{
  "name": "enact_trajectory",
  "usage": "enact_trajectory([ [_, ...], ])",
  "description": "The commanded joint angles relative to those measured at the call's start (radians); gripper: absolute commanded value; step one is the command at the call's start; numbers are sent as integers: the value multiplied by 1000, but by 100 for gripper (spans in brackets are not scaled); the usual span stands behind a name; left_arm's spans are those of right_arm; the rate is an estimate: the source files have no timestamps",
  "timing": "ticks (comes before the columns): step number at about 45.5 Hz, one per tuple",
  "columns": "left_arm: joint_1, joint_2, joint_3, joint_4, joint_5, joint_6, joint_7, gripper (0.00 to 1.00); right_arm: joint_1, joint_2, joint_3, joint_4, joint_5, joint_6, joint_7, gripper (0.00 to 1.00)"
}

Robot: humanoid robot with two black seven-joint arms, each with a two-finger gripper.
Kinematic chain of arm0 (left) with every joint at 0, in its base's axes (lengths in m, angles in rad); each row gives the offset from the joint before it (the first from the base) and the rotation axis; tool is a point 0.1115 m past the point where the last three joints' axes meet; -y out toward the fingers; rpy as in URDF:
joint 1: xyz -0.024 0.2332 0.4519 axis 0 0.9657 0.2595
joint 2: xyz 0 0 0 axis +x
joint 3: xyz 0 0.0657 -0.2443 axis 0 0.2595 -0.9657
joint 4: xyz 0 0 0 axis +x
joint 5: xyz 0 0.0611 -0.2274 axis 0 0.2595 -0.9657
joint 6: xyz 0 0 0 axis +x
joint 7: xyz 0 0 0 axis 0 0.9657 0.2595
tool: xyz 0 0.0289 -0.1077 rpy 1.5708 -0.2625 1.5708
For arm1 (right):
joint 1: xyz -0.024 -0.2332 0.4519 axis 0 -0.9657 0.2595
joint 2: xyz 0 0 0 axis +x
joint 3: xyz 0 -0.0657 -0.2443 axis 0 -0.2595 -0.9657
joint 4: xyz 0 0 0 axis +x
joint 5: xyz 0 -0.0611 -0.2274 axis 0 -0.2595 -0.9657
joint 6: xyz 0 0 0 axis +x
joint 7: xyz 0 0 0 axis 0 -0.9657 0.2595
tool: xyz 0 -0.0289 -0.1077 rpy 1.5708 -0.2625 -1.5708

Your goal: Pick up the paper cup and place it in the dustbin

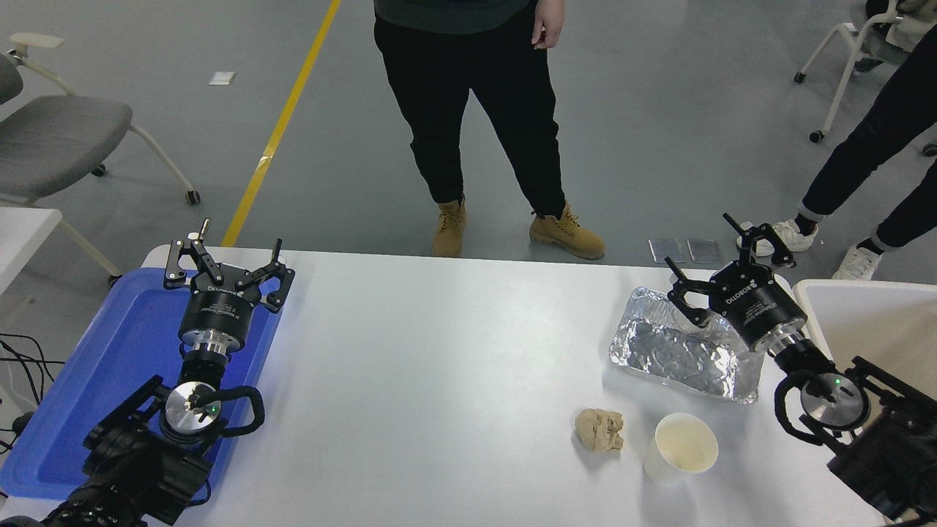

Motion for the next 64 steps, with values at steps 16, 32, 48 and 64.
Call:
enact_trajectory([
  [16,0,0,0,0,2,0,0,100,195,-246,-237,315,-207,-165,-8,100],
  [32,0,0,0,-2,3,-1,2,100,657,-354,-843,397,-219,-195,-8,100],
  [48,0,0,0,-2,5,-1,2,100,962,-381,-1240,529,-446,-192,-8,100],
  [64,0,0,-2,-2,5,-1,2,100,1330,-322,-1661,670,-574,-184,-8,100],
])
